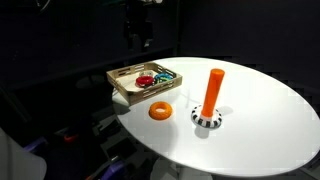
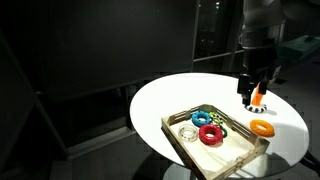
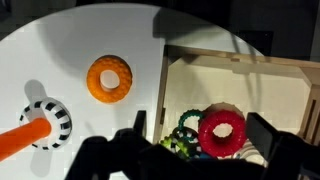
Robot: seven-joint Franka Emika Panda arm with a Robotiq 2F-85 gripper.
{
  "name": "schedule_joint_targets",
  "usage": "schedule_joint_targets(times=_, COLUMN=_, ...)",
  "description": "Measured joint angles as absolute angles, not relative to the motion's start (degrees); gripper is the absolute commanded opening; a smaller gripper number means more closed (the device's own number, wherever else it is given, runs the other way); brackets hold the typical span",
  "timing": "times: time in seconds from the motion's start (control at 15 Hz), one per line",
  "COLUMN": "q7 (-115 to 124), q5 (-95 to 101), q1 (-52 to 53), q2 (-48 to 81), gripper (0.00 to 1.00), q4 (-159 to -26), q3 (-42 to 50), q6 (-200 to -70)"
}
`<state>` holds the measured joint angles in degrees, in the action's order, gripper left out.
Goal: Put the red ring on the orange ring
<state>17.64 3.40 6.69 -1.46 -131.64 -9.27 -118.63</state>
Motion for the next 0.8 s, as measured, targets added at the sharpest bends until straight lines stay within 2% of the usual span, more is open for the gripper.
schedule_joint_targets(times=0.53, q7=17.64, q5=3.40, q1=6.71, q2=-1.23, gripper=1.00, q4=-131.26, q3=-9.26, q6=-118.73)
schedule_joint_targets(times=0.8, q7=17.76, q5=3.40, q1=7.17, q2=-0.16, gripper=1.00, q4=-132.04, q3=-9.27, q6=-122.85)
